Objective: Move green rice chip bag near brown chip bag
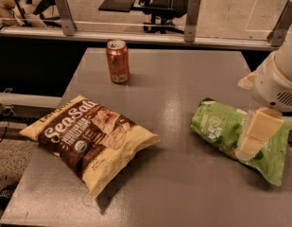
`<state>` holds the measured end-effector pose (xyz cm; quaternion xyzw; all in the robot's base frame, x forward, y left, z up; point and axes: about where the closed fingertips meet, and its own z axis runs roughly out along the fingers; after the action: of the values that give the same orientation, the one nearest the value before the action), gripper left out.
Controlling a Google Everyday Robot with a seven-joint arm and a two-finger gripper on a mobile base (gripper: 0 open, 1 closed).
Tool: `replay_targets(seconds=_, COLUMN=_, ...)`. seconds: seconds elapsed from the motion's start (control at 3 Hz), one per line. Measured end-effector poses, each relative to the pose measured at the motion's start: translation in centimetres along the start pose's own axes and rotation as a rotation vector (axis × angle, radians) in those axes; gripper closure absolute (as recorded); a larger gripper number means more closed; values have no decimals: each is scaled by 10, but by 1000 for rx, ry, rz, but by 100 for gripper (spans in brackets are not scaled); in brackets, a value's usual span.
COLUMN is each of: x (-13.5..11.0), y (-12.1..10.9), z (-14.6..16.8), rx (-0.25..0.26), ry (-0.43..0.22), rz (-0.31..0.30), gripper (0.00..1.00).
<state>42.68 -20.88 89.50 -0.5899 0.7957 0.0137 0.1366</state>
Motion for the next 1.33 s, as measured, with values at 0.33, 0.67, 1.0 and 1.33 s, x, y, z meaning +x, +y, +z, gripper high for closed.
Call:
replay_targets(seconds=0.33, x=-3, y=6, z=23, rx=-17, ry=-32, rz=-5, gripper=0)
replay_targets(seconds=0.67, x=-6, y=7, z=33, rx=-20, ry=-39, rz=-9, gripper=0)
replay_targets(seconds=1.0, x=-8, y=6, z=37, rx=-29, ry=-46, rz=-17, gripper=18)
replay_targets(seconds=1.33, x=-10, y=4, z=36, rx=-35, ry=-49, rz=-23, gripper=41)
